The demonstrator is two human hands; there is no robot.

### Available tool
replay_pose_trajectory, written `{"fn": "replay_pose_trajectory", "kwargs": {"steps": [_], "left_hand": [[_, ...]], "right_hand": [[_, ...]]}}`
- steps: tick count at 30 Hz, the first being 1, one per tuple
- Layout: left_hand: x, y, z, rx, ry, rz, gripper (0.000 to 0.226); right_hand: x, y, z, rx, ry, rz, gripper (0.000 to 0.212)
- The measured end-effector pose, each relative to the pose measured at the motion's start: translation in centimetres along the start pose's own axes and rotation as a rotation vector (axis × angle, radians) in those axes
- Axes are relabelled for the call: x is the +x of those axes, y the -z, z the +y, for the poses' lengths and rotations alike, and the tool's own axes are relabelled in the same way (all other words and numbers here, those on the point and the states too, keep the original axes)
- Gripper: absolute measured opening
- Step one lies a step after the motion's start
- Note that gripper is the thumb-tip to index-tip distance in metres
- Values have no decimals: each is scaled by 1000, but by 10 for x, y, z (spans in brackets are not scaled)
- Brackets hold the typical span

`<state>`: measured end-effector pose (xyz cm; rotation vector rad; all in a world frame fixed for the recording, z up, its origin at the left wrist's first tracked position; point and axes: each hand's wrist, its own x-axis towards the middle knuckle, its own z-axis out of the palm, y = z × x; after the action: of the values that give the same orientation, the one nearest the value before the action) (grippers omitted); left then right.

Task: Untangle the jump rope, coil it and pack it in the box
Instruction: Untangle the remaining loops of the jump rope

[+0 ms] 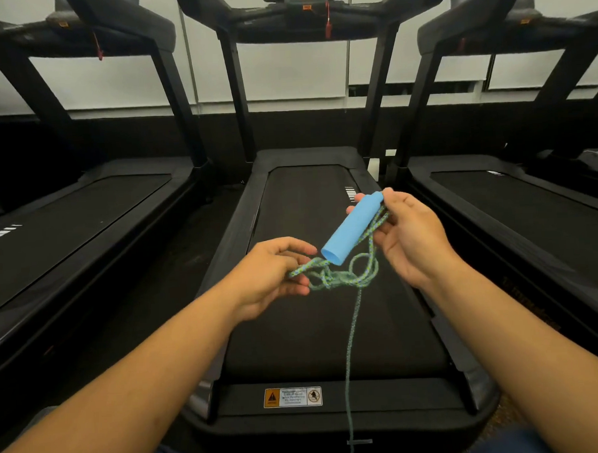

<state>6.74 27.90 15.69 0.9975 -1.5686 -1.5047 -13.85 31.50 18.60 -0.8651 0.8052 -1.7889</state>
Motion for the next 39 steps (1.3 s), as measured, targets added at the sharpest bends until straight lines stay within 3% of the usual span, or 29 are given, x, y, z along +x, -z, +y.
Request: {"fn": "replay_pose_trajectory", "kwargs": {"steps": [3,5,8,10,11,13,15,20,23,26,30,32,34,36,39], "left_hand": [[-5,-7,4,-183,93,-72,19],[-7,-11,0,-14,80,-144,21],[-12,-20,-11,564,-96,-274,61],[-10,-34,-20,668,-190,-250,85],[-9,-41,-23,631,-237,-226,80],[-5,-54,-24,531,-290,-187,44],[-4,-60,-19,397,-267,-163,24],[-10,-38,15,-278,-107,-113,28],[-11,-24,32,-616,-92,-89,33],[-8,-17,40,-786,-115,-66,34],[-1,0,44,-894,-171,3,37],[2,13,45,-897,-188,40,42],[2,27,44,-795,-167,105,46],[1,41,41,-534,-112,235,47],[-1,55,33,-152,-35,408,46]], "right_hand": [[-1,-6,3,-24,16,34,16],[-2,-10,5,-11,17,77,19],[-7,-20,4,66,-19,105,35],[-11,-27,5,93,-49,98,35],[-13,-30,7,98,-66,91,31],[-13,-34,11,95,-100,69,23],[-10,-32,13,55,-129,24,28],[6,1,6,-295,-243,-101,55],[4,13,20,-576,-392,-332,75],[-14,5,31,-631,-452,-614,71],[-23,0,29,-618,-394,-831,64],[-19,1,29,-657,-336,-821,72],[-15,3,26,-663,-236,-722,54],[-10,6,20,-614,-115,-591,26],[-1,9,9,-450,9,-373,18]]}}
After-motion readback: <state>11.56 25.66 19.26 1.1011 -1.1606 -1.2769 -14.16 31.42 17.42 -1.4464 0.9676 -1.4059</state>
